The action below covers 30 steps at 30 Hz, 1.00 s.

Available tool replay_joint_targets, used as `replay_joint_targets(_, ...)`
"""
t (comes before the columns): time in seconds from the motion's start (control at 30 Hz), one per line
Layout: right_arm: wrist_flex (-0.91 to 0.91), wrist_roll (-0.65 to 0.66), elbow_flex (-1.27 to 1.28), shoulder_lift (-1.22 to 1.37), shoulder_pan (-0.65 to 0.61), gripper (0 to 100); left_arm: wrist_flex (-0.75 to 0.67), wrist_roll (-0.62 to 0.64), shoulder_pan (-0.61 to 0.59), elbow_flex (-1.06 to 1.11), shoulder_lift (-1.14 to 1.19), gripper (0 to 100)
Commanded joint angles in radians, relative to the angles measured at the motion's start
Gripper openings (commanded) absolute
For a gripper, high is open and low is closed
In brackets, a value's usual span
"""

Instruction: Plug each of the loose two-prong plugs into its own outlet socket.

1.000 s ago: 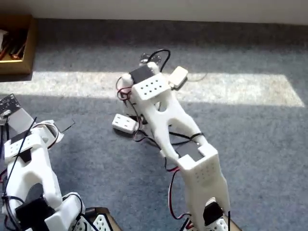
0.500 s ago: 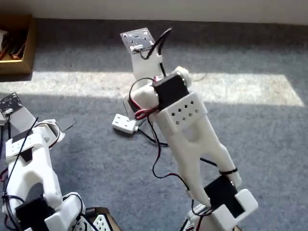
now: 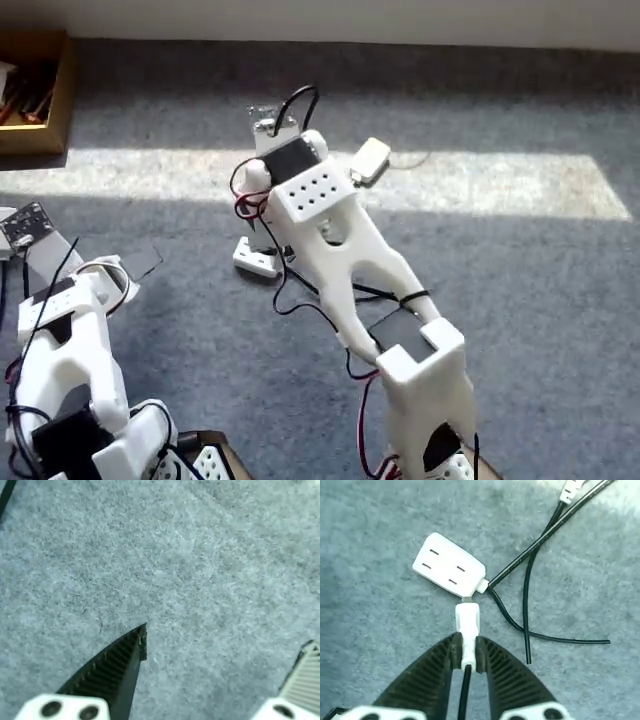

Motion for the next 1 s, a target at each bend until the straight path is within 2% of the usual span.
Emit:
replay_joint_targets(0.0, 0.038, -0.012, -0.114, 0.005, -0.013, 0.5, -0.029, -0.014, 0.048, -0.002, -0.022, 44)
replay_joint_targets(0.1, 0.038, 0.034, -0.114, -0.012, -0.013, 0.5, 0.064, -0.123, 0.13, -0.051, -0.022, 44)
replay_joint_targets(0.23, 0.038, 0.044, -0.114, -0.047, -0.013, 0.5, 0.273, -0.293, 0.392, -0.119, -0.024, 45)
replay_joint_targets(0.33, 0.039, 0.063, -0.113, -0.074, -0.019, 0.5, 0.336, -0.301, 0.532, -0.14, -0.031, 45)
replay_joint_targets(0.43, 0.042, 0.074, -0.111, -0.102, -0.041, 0.5, 0.344, -0.302, 0.59, -0.163, -0.031, 45)
replay_joint_targets(0.73, 0.038, 0.092, 0.119, -0.205, -0.041, 0.5, 0.342, -0.298, 0.559, -0.189, -0.031, 45)
replay_joint_targets(0.8, 0.012, 0.063, 0.163, -0.232, -0.03, 0.5, 0.333, -0.285, 0.469, -0.196, -0.031, 44)
replay_joint_targets(0.97, -0.071, -0.02, 0.186, -0.259, -0.024, 0.5, 0.334, -0.015, 0.143, -0.217, -0.031, 44)
